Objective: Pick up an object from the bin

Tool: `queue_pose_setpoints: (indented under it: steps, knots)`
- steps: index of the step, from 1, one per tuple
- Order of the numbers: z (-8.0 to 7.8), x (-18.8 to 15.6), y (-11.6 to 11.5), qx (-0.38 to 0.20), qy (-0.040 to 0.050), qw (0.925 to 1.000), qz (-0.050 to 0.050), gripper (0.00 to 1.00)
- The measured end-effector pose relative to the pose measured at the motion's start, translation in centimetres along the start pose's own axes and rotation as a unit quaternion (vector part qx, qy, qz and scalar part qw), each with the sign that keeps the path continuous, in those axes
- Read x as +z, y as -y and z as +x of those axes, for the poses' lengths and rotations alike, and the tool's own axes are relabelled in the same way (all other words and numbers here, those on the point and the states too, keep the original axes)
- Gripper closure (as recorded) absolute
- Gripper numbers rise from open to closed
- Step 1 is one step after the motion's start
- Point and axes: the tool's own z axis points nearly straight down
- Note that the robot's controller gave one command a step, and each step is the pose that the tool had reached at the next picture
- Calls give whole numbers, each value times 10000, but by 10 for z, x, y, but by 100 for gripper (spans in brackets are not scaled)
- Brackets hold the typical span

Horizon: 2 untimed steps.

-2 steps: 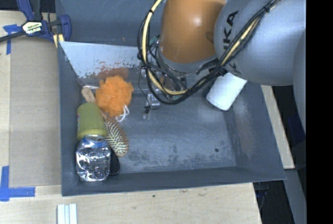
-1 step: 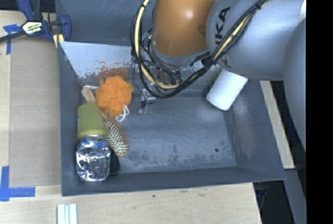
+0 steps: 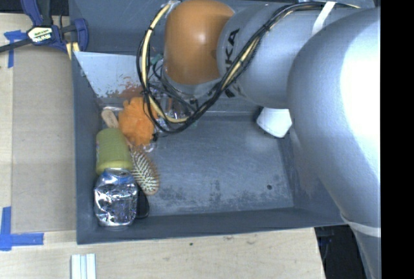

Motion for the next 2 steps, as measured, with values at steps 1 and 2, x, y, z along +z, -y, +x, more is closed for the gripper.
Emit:
queue_pose_setpoints:
  steps: [1,2]
  knots:
    - [-2,-6,1,10,47,10000,-4,100]
    - [12,-54,-33,134,91,9999,-22,100]
